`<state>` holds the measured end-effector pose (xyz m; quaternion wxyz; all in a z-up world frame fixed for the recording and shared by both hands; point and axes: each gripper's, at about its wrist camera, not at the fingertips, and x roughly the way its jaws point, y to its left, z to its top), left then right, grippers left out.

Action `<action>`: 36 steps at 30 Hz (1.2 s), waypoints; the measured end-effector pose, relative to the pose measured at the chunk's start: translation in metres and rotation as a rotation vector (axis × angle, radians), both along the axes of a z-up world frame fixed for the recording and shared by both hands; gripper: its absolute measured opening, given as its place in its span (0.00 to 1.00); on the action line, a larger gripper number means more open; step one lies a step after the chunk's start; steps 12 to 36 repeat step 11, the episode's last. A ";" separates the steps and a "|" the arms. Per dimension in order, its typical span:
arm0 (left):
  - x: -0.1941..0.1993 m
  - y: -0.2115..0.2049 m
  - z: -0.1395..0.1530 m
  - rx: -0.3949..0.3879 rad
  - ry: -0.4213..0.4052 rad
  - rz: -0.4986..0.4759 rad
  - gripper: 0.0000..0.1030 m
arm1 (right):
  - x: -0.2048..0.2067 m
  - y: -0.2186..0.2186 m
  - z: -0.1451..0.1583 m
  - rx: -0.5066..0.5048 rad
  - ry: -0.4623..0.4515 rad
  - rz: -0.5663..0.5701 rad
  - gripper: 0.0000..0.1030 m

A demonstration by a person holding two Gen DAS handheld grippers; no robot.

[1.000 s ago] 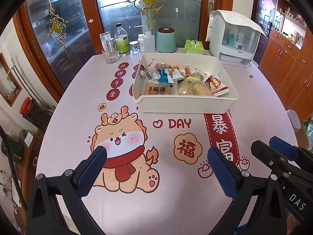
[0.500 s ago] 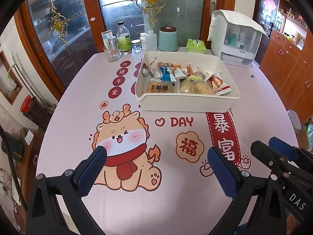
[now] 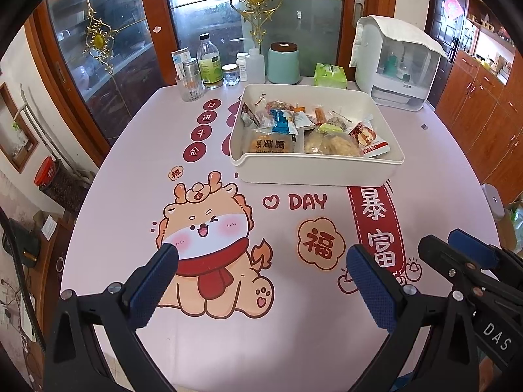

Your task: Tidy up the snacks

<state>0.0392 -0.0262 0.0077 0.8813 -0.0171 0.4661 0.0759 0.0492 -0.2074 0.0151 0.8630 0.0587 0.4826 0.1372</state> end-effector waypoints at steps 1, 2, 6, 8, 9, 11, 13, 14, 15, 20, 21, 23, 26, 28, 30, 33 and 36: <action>0.000 0.000 0.000 0.000 0.000 0.000 0.99 | 0.000 0.000 0.000 0.000 0.000 0.000 0.51; 0.000 0.000 0.000 0.001 0.001 0.001 0.99 | 0.000 0.000 0.000 -0.001 0.000 0.000 0.51; 0.001 -0.001 0.000 0.000 0.001 0.001 0.99 | 0.000 0.000 0.000 -0.001 0.001 0.000 0.51; 0.001 0.000 0.000 -0.001 0.001 0.001 0.99 | 0.000 0.000 -0.001 0.001 0.001 0.000 0.51; 0.001 0.000 0.000 -0.001 0.002 0.001 0.99 | 0.001 0.000 0.000 0.000 0.001 0.000 0.51; 0.001 -0.001 0.000 0.000 0.001 0.001 0.99 | 0.001 0.000 0.000 0.000 0.001 0.001 0.51; 0.001 -0.001 0.000 0.000 0.001 0.001 0.99 | 0.001 0.000 0.000 0.000 0.001 0.001 0.51; 0.001 -0.001 0.000 0.000 0.001 0.001 0.99 | 0.001 0.000 0.000 0.000 0.001 0.001 0.51; 0.001 -0.001 0.000 0.000 0.001 0.001 0.99 | 0.001 0.000 0.000 0.000 0.001 0.001 0.51; 0.001 -0.001 0.000 0.000 0.001 0.001 0.99 | 0.001 0.000 0.000 0.000 0.001 0.001 0.51; 0.001 -0.001 0.000 0.000 0.001 0.001 0.99 | 0.001 0.000 0.000 0.000 0.001 0.001 0.51; 0.001 -0.001 0.000 0.000 0.001 0.001 0.99 | 0.001 0.000 0.000 0.000 0.001 0.001 0.51; 0.001 -0.001 0.000 0.000 0.001 0.001 0.99 | 0.001 0.000 0.000 0.000 0.001 0.001 0.51; 0.001 -0.001 0.000 0.000 0.001 0.001 0.99 | 0.001 0.000 0.000 0.000 0.001 0.001 0.51; 0.001 -0.001 0.000 0.000 0.001 0.001 0.99 | 0.001 0.000 0.000 0.000 0.001 0.001 0.51; 0.001 -0.001 0.000 0.000 0.001 0.001 0.99 | 0.001 0.000 0.000 0.000 0.001 0.001 0.51; 0.001 -0.001 0.000 0.000 0.001 0.001 0.99 | 0.001 0.000 0.000 0.000 0.001 0.001 0.51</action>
